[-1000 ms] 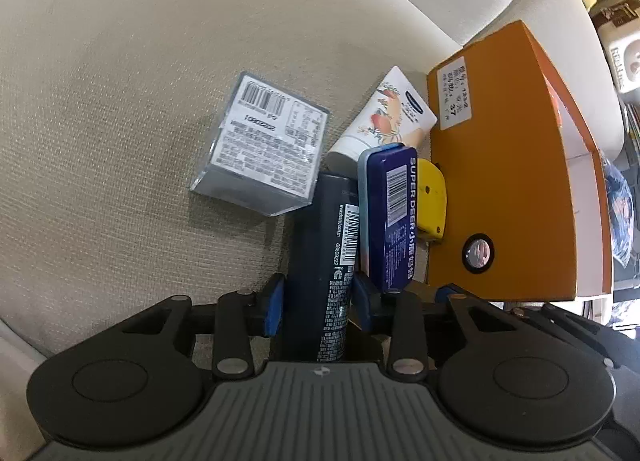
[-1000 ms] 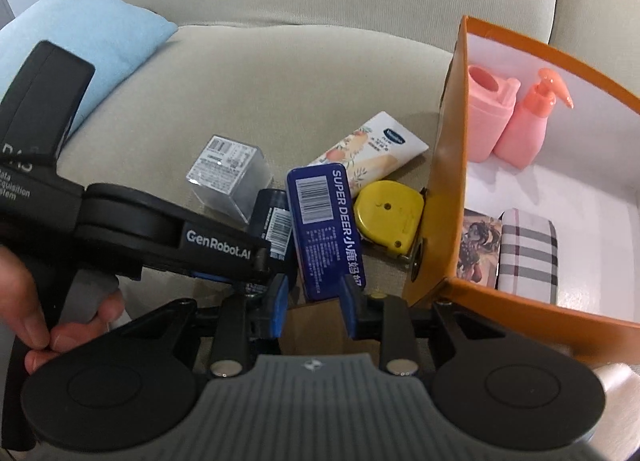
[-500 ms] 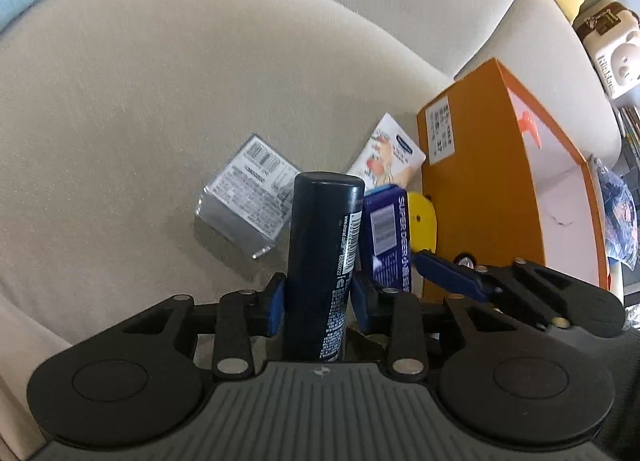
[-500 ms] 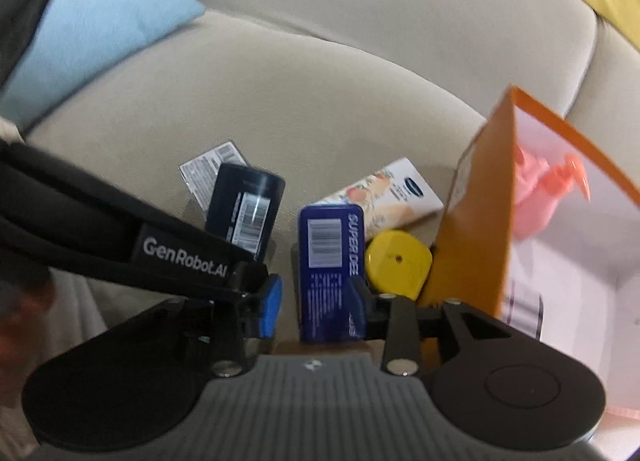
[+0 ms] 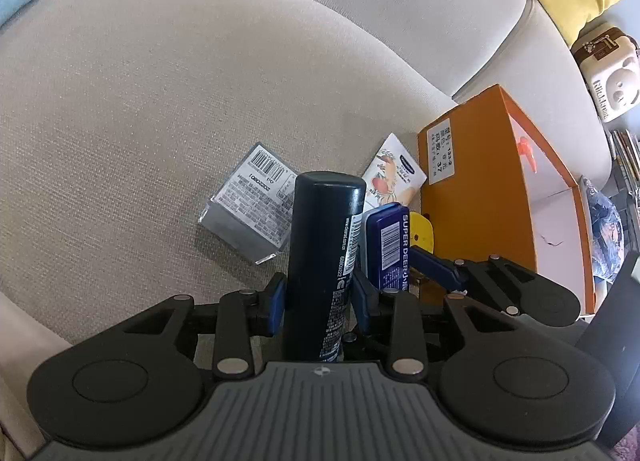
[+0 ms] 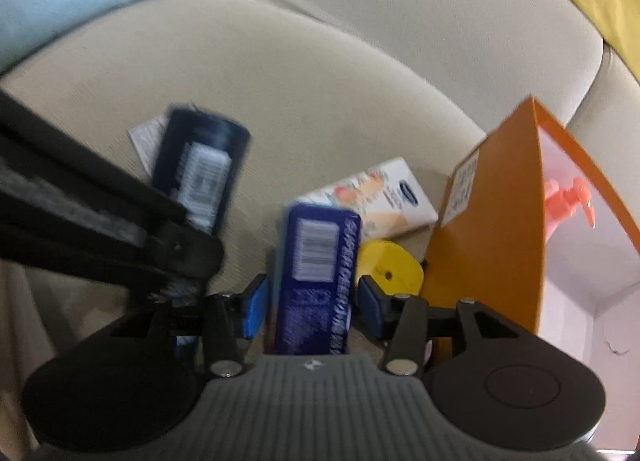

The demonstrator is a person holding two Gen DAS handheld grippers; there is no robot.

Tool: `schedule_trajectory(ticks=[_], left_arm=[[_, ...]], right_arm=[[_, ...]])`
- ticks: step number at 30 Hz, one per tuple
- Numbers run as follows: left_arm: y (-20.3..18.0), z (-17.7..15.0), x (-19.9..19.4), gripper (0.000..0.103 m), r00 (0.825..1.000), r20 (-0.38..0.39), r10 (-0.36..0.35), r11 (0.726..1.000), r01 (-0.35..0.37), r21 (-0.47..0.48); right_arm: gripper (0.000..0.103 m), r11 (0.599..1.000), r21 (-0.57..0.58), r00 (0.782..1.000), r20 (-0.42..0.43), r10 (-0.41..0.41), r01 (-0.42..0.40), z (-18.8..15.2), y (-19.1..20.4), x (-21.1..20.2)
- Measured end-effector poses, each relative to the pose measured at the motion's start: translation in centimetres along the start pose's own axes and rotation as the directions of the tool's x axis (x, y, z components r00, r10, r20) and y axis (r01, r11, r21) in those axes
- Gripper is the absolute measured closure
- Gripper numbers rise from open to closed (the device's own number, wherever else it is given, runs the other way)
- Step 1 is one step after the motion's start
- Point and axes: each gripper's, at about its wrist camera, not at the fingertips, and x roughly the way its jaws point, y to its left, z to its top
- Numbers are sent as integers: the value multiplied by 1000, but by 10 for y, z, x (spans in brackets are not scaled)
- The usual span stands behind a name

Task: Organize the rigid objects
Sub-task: 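Grasp the dark cylindrical bottle with the left gripper while the right gripper grasps the blue SUPER DEER tin, then lift the dark bottle with the left gripper while the right gripper lifts the blue tin toward the box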

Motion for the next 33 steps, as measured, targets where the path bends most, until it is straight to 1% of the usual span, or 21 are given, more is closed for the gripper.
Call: schedule_trajectory(ticks=[2, 5, 11, 14, 18, 23, 26, 30, 33], left_arm=[[1, 0, 0, 64, 1000, -1, -9, 1000, 9, -8], [1, 1, -2, 64, 1000, 5, -11, 1000, 11, -9], [3, 0, -6, 65, 1000, 14, -16, 1000, 17, -20], [2, 0, -8, 65, 999, 23, -27, 999, 28, -18], [-2, 0, -17, 66, 998, 49, -41, 999, 42, -9], [-11, 3, -31, 67, 994, 81, -67, 998, 67, 6], [-18, 6, -42, 67, 992, 108, -70, 997, 68, 26], [-33, 10, -51, 67, 988, 134, -77, 996, 71, 49], [-46, 14, -59, 67, 984, 149, -97, 993, 86, 78]], right_arm=[[55, 1000, -14, 1000, 16, -8, 8, -1, 2, -1], [56, 1000, -16, 1000, 18, -4, 4, 1, 3, -3], [57, 998, 45, 999, 28, 33, -34, 4, -9, -14], [57, 994, 90, 997, 48, 63, -67, 7, -16, -26], [57, 989, 125, 994, 83, 75, -85, 11, -24, -46], [57, 983, 152, 988, 135, 77, -98, 14, -34, -72], [57, 979, 166, 982, 163, 91, -118, 17, -43, -80], [57, 970, 197, 975, 197, 102, -141, 18, -54, -93], [57, 967, 212, 969, 228, 91, -140, 16, -62, -106]])
